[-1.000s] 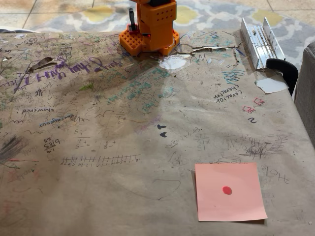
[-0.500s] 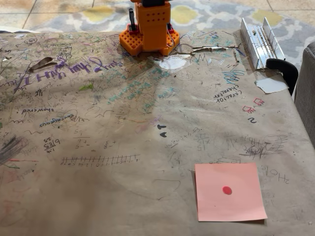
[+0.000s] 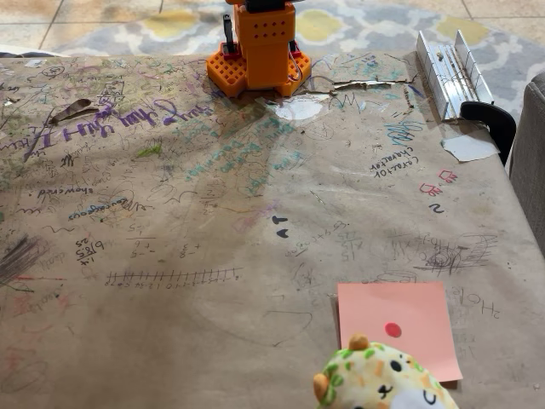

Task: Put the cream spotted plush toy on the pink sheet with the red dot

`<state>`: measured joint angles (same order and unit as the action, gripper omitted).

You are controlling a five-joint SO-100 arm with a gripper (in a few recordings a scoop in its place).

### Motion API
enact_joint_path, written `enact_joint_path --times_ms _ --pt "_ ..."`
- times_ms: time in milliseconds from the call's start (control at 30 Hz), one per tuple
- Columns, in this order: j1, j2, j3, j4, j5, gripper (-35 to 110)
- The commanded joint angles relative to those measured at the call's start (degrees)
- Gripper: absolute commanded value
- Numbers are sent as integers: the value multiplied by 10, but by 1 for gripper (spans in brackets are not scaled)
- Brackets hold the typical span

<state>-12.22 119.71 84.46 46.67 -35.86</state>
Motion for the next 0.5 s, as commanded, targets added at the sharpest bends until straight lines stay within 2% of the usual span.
enact_joint_path --times_ms 0,133,300,467 --pt "4 40 7 -23 -7 5" --pt "9 88 128 -74 19 4" --pt "2 243 430 -210 105 0" --pt "-4 416 606 -158 206 0"
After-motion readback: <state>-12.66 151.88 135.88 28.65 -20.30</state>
